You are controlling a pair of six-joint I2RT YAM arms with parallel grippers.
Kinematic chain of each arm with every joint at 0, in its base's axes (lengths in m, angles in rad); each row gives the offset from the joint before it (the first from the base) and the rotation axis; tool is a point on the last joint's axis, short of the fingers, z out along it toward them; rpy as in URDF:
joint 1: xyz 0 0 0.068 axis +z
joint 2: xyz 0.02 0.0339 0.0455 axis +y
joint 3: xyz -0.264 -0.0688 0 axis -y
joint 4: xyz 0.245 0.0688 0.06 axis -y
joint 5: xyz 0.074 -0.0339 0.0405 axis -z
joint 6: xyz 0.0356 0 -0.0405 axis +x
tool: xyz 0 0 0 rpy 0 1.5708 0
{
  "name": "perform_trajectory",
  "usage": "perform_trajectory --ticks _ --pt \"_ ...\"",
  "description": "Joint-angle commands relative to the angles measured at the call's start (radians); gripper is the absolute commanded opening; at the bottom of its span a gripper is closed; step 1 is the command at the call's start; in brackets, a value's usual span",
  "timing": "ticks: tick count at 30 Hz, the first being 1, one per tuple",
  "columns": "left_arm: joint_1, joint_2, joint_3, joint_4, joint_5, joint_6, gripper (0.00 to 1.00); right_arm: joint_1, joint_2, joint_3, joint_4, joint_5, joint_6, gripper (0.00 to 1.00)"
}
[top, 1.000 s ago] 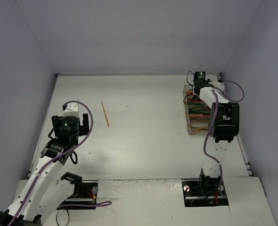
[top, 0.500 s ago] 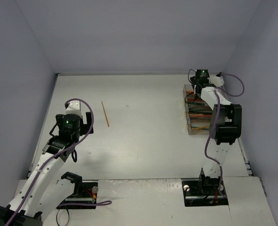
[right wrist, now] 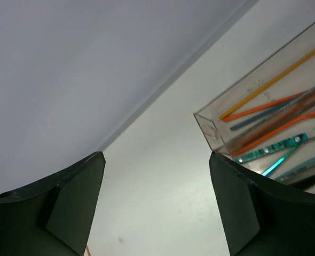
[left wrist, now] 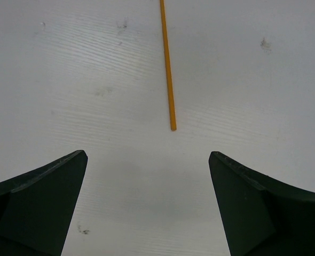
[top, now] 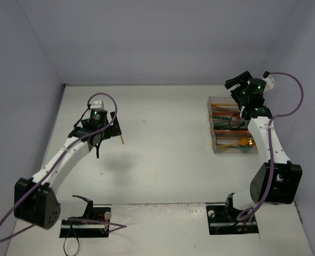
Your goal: Sort the eating utensils into containers
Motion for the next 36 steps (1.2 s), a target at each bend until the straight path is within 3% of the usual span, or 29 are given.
perform_trajectory --ticks 1,10,15,18,36 --pt "-0.004 0.175 0.146 -0.024 0.045 -0.086 0.97 0.005 -0.127 -0.123 0.015 -0.197 -0.109 0.78" --pt "0.016 0.478 0.389 -0.181 0.114 -0.083 0.96 0.07 -0.301 -0.257 -0.031 -0.254 -0.209 0.8" --pt "0.028 0.592 0.508 -0.271 0.112 -0.068 0.89 0.097 -0.355 -0.314 -0.059 -0.291 -0.209 0.8" --pt "0.035 0.646 0.561 -0.304 0.092 -0.065 0.78 0.1 -0.373 -0.328 -0.071 -0.313 -0.21 0.8" --pt "0.065 0.778 0.631 -0.319 0.09 -0.066 0.54 0.1 -0.405 -0.368 -0.113 -0.359 -0.231 0.8"
